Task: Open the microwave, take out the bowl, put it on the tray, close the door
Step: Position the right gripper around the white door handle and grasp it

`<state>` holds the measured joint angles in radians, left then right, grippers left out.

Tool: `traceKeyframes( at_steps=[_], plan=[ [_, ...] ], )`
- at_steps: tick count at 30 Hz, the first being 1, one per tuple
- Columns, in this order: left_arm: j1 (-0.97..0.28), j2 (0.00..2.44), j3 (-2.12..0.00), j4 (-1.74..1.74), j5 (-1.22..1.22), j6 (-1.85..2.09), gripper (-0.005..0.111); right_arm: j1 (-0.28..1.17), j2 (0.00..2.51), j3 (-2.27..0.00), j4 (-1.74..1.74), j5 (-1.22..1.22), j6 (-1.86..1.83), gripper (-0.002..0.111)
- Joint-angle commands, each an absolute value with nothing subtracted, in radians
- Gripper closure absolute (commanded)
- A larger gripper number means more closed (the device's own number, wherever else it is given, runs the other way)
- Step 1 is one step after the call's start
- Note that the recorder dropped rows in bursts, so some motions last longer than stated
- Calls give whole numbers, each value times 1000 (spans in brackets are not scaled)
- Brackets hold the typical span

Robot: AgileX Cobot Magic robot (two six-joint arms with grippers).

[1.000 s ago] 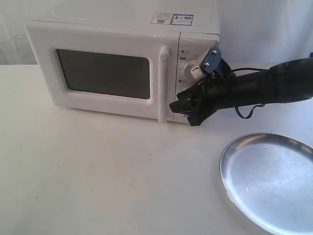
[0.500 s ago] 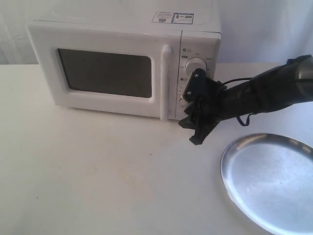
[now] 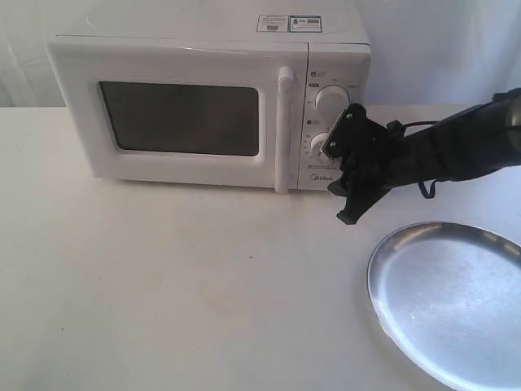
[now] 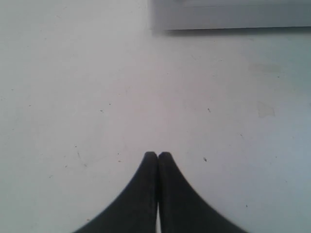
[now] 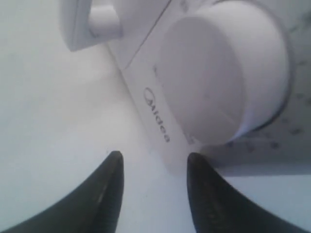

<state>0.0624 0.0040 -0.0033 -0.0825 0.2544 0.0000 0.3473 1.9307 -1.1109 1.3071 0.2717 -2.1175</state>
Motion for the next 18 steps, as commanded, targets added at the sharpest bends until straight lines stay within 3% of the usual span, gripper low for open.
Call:
traceKeyframes(
  at_steps=[1,5,10,18],
  plan=[
    [57,0,0,-90,253,0,107,329,1856,-1131,1316,590,-2133,67],
    [57,0,0,-90,253,0,107,336,1778,-1131,1304,793,-2108,67],
    [57,0,0,-90,253,0,107,338,1695,-1127,1385,655,-2034,67],
    [57,0,0,-90,253,0,107,342,1722,-1127,1492,652,-2063,67]
  ],
)
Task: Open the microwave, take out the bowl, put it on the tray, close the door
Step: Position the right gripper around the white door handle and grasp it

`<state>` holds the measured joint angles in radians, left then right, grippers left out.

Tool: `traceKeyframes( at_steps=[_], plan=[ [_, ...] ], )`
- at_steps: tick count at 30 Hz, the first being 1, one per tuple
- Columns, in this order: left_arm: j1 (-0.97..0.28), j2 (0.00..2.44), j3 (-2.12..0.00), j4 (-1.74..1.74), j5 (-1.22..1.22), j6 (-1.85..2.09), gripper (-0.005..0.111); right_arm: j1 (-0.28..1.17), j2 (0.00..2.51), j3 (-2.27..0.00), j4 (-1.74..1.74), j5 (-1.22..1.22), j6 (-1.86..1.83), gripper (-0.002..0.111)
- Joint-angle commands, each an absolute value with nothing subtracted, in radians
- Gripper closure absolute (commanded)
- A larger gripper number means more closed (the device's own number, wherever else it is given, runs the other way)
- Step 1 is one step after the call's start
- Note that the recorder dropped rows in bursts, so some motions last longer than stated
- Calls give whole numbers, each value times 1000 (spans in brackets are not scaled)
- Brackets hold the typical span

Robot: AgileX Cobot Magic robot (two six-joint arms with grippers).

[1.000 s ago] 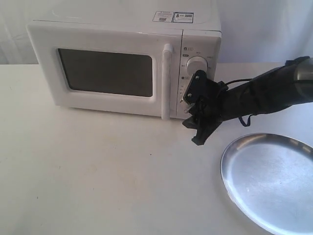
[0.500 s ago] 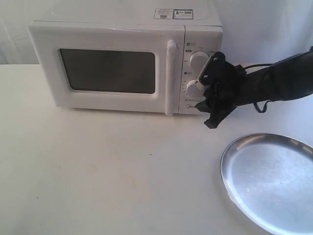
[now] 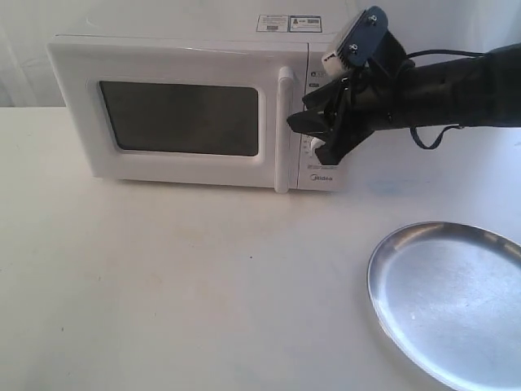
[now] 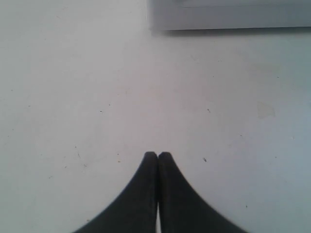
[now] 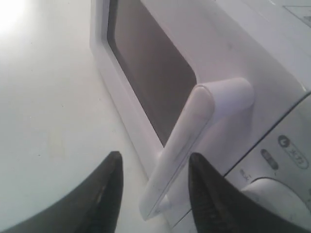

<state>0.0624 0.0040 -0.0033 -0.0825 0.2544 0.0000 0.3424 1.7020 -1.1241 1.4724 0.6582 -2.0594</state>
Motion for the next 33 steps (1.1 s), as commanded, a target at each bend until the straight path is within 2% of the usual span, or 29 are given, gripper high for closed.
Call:
traceKeyframes(
  at_steps=[1,12,20,33],
  plan=[
    [57,0,0,-90,253,0,107,342,1733,-1127,1501,652,-2063,67],
    [57,0,0,-90,253,0,107,342,1874,-1164,1691,652,-2144,57],
    [57,0,0,-90,253,0,107,342,1922,-1203,1708,776,-2144,57],
    [57,0,0,-90,253,0,107,401,1933,-1237,1715,763,-2144,57]
  ],
)
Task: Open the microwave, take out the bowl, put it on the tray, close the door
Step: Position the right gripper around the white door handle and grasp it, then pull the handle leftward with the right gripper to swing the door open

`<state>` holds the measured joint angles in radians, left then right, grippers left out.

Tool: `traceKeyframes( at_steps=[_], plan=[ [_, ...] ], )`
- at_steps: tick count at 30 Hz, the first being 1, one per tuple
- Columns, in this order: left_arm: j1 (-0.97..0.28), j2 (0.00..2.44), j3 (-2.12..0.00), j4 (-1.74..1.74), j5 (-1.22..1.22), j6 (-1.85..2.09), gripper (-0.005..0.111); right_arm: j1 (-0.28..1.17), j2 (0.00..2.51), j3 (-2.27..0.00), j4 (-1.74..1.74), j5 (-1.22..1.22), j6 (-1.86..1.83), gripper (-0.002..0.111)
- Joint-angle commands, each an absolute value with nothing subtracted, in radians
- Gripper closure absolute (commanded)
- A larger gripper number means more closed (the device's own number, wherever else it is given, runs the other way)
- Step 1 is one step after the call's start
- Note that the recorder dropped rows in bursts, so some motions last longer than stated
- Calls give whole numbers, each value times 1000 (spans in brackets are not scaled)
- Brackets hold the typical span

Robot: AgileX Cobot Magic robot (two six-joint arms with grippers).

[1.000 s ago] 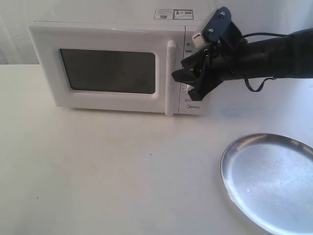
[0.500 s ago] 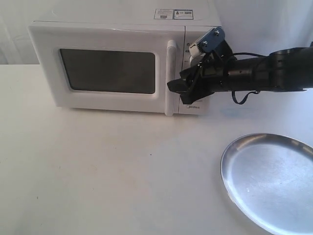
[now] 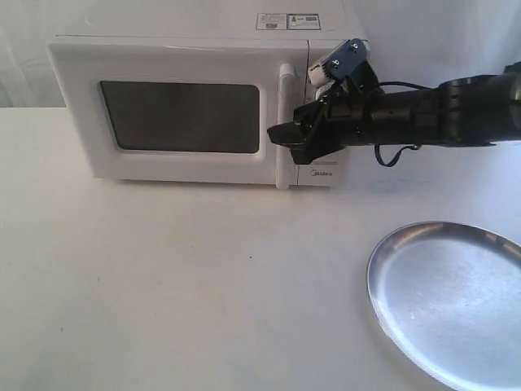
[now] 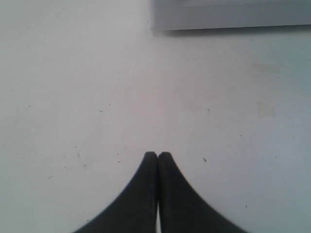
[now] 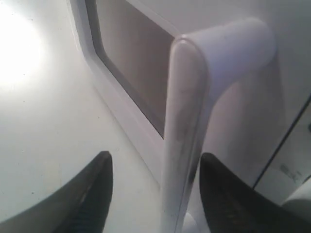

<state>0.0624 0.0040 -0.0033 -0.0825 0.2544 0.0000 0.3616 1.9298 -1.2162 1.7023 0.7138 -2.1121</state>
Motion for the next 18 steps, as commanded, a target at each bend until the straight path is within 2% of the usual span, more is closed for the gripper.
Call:
traceKeyframes(
  at_steps=[1,5,10,16,18],
  plan=[
    [57,0,0,-90,253,0,107,406,1933,-1237,1715,761,-2144,57],
    [57,0,0,-90,253,0,107,418,1935,-1237,1715,756,-2144,59],
    [57,0,0,-90,253,0,107,422,1951,-1237,1715,758,-2144,73],
    [57,0,0,-90,253,0,107,422,1987,-1237,1708,760,-2144,76],
    [57,0,0,-90,253,0,107,420,2006,-1248,1651,819,-2144,82]
  ],
)
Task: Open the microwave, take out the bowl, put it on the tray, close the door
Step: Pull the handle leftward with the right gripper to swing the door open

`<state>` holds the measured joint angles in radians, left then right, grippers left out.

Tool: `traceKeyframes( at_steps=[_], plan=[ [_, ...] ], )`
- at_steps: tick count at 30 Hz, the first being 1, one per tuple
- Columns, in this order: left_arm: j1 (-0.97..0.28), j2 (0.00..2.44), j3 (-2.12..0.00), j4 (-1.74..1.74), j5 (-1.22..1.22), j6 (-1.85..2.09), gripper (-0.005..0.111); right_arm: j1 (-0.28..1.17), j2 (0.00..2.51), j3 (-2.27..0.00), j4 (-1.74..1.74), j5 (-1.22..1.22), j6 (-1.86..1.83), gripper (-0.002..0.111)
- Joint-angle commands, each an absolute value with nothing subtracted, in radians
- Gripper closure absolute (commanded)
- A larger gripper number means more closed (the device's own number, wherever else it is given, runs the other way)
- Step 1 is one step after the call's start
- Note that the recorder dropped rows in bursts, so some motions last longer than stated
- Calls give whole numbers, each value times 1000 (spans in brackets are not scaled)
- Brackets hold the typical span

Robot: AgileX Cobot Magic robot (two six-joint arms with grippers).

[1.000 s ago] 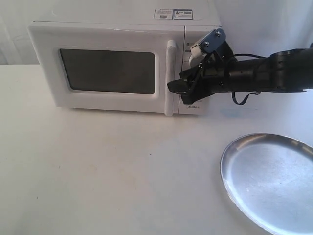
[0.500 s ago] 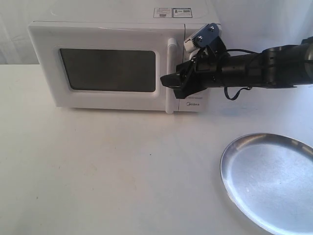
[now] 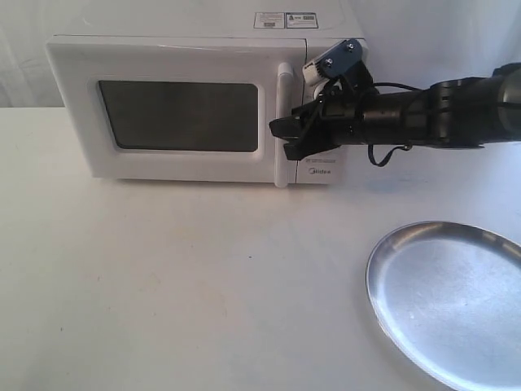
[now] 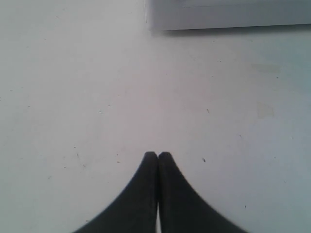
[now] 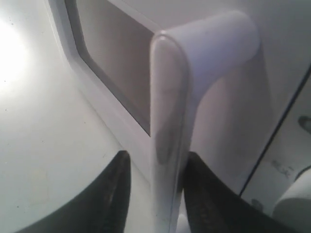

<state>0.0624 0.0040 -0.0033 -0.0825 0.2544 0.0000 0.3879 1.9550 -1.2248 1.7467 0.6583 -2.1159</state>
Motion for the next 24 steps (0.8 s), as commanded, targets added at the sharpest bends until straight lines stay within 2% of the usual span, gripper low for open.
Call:
traceKeyframes(
  at_steps=[1,5,13,24],
  plan=[
    [57,0,0,-90,253,0,107,418,2006,-1253,1624,843,-2144,84],
    [57,0,0,-90,253,0,107,406,2008,-1270,1530,947,-2144,91],
    [57,0,0,-90,253,0,107,298,2008,-1293,1506,1057,-2144,91],
    [57,0,0,-90,253,0,107,318,2090,-1293,1677,1048,-2144,91]
  ],
)
